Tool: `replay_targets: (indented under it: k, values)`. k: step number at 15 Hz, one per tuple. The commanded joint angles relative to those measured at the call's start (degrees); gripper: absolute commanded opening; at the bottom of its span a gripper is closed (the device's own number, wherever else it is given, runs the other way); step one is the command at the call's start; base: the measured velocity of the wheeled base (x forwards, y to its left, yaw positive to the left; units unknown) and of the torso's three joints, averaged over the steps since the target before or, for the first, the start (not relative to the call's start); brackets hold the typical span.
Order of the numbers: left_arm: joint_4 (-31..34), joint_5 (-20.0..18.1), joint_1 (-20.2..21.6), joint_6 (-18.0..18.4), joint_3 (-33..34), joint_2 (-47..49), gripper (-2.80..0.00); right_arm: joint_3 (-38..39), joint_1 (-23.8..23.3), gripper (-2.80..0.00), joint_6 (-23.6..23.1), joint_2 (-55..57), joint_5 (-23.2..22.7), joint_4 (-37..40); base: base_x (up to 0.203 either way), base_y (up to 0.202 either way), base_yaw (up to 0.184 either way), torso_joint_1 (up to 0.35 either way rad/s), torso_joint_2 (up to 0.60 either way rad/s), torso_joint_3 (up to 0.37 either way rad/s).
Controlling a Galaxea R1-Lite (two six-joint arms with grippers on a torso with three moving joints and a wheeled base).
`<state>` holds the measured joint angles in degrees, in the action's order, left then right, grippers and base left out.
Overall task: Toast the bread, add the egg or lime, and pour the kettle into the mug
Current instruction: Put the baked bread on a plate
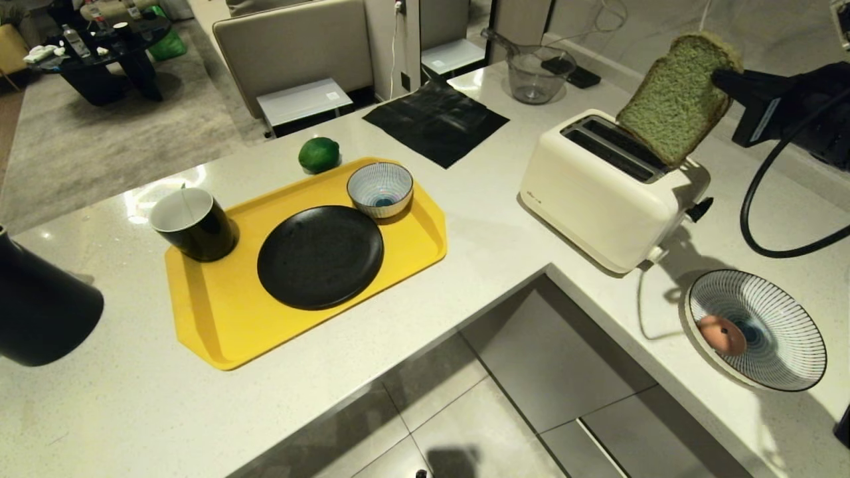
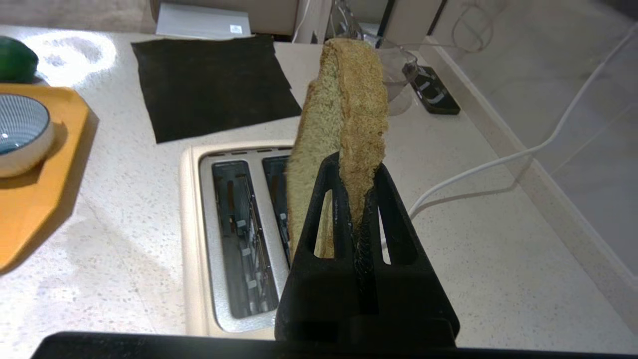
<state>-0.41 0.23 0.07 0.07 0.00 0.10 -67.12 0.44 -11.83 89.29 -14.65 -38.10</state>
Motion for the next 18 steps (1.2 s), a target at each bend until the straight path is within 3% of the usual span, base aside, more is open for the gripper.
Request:
replay_targets:
  k: [1,6,18]
  values:
    - [0.0,0.0,0.0,0.0,0.0,0.0,-2.8,1.2,0.1,-2.8,0.5,-3.8,0.6,-0.2,0.0,0.0,0.0,0.0,0.0,0.0]
    - [0.0,0.0,0.0,0.0,0.0,0.0,-2.8,0.7,0.0,-2.8,5.7,-7.3,2.6,2.6,0.0,0.0,0.0,0.0,0.0,0.0]
    - [0.0,0.0,0.0,0.0,0.0,0.0,-2.8,0.8,-1.2,-2.8,7.2,-8.6,4.5,4.3,0.0,0.0,0.0,0.0,0.0,0.0]
